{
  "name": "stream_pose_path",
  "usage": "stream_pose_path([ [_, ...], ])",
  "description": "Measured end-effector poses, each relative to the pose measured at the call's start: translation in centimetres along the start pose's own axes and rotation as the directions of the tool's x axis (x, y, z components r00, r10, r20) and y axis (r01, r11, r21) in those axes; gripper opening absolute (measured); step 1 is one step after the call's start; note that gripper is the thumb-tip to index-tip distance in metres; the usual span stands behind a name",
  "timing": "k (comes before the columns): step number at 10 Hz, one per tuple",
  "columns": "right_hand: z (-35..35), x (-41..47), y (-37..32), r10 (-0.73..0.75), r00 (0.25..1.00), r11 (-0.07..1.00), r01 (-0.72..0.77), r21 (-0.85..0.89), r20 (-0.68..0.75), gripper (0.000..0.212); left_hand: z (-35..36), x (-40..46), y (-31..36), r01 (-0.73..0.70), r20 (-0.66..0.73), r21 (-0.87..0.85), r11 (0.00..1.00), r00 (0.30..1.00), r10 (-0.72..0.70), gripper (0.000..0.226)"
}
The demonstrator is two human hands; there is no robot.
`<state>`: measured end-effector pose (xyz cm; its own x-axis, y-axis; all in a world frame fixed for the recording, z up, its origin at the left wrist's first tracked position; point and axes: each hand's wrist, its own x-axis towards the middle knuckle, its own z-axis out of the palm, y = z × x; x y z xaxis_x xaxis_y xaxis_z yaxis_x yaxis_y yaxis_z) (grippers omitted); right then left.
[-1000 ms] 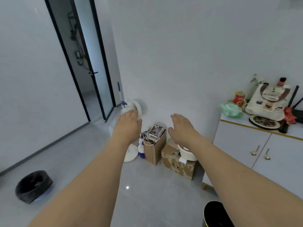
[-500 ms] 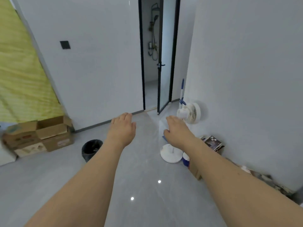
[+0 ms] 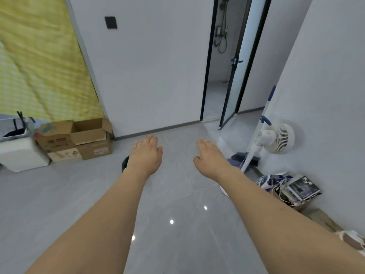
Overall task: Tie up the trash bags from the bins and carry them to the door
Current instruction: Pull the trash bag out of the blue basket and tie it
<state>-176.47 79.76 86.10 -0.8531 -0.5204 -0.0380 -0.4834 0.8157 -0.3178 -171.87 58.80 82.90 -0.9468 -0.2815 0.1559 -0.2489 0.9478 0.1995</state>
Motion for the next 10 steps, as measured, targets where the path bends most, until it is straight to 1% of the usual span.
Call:
stream_pose_path([
  [2, 3.1, 10.5, -3.9, 0.010, 0.999, 1.000, -0.010, 0.016, 0.044, 0.057, 2.3, 8.5, -7.8, 0.045, 0.069, -0.040, 0.998, 0.997, -0.042, 0.050],
  [4, 7.8, 19.8, -4.5, 0.041, 0.984, 0.998, -0.048, 0.035, 0.172, 0.060, 6.4, 14.9, -13.6, 0.124, 0.174, -0.060, 0.990, 0.978, -0.112, 0.047],
  [6, 11.8, 31.6, -5.1, 0.018, 0.970, 0.998, -0.032, 0.055, 0.244, 0.060, 9.7, 24.1, -18.8, 0.180, 0.228, -0.040, 0.983, 0.959, -0.167, 0.047],
  [8, 13.5, 42.7, -6.1, 0.014, 0.958, 0.994, -0.044, 0.097, 0.287, 0.060, 11.3, 33.7, -23.0, 0.178, 0.263, -0.027, 0.984, 0.951, -0.164, 0.048],
  [10, 15.6, 52.5, -9.2, 0.047, 0.947, 0.988, -0.092, 0.127, 0.318, 0.059, 13.2, 41.9, -30.2, 0.192, 0.287, -0.054, 0.980, 0.943, -0.169, 0.048],
])
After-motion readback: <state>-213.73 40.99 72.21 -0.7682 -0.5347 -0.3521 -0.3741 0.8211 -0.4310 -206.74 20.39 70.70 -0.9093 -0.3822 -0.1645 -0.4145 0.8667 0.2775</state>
